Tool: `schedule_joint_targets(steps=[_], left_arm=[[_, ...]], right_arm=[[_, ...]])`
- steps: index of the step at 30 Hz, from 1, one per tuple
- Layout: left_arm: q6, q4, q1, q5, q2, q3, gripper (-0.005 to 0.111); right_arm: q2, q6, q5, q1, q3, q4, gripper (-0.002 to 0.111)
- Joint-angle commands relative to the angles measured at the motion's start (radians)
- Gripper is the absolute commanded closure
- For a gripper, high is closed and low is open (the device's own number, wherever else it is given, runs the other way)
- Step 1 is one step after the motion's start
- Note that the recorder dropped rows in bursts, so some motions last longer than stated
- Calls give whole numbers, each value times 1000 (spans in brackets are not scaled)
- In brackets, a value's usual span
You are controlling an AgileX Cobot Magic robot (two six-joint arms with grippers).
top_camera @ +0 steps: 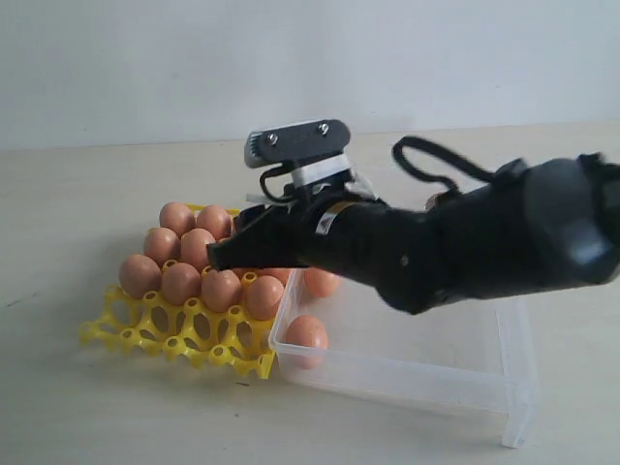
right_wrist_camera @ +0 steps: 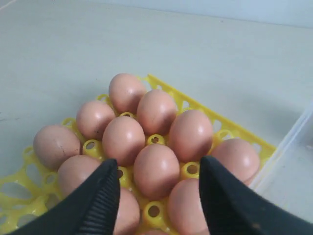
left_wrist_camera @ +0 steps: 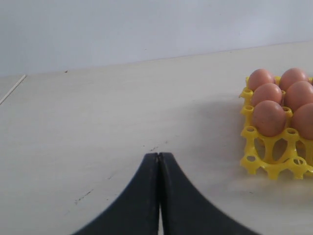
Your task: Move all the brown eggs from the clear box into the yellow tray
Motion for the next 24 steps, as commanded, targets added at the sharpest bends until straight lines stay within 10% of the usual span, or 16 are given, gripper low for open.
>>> schedule_joint_targets(steps=[1,8,24], left_arm=[[-4,-7,1,-14,-6,-4,107],[-4,-7,1,-14,-6,-4,107],[-4,-7,1,-14,-6,-4,107]], right_arm=[[-116,-106,213,-68,-29,12,78],[-128,-130,777,-235,-218,-60,99],[253,-38,1075,-385,-563,-64,55]])
